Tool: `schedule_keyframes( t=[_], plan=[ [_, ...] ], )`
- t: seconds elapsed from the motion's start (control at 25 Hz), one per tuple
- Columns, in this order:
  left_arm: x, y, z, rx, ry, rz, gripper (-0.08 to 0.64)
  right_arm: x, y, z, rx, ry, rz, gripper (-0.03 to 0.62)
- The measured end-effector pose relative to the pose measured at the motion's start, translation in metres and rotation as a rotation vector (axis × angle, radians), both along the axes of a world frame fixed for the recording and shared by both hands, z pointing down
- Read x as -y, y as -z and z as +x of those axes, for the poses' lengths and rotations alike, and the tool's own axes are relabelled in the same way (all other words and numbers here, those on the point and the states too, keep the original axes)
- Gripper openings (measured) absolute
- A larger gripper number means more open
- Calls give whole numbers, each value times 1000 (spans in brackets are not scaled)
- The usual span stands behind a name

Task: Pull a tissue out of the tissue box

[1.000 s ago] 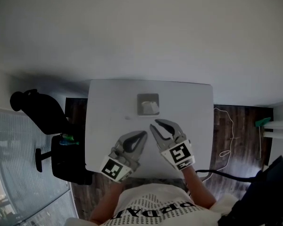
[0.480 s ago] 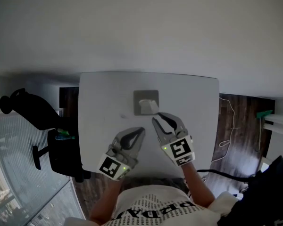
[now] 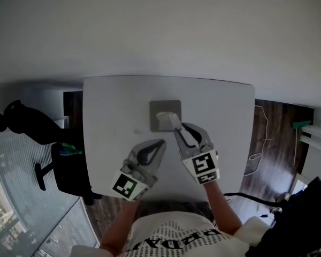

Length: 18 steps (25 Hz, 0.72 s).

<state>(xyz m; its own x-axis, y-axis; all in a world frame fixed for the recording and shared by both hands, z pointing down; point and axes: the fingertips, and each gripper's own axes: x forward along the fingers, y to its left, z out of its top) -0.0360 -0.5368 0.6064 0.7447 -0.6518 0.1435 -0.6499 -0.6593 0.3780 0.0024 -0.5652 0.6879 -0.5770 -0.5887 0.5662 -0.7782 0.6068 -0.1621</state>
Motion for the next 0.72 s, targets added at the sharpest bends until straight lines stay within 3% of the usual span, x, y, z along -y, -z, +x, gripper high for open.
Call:
schedule_keyframes(
  t=[0.32,0.72],
  plan=[
    [3,-15,-1,-1,2,-31,-9,6,-23,6,-1,-40,-57,91],
    [6,-22,0,-8,2,-49,-8,9,-37,0,-2,-18,-88,84]
  ],
)
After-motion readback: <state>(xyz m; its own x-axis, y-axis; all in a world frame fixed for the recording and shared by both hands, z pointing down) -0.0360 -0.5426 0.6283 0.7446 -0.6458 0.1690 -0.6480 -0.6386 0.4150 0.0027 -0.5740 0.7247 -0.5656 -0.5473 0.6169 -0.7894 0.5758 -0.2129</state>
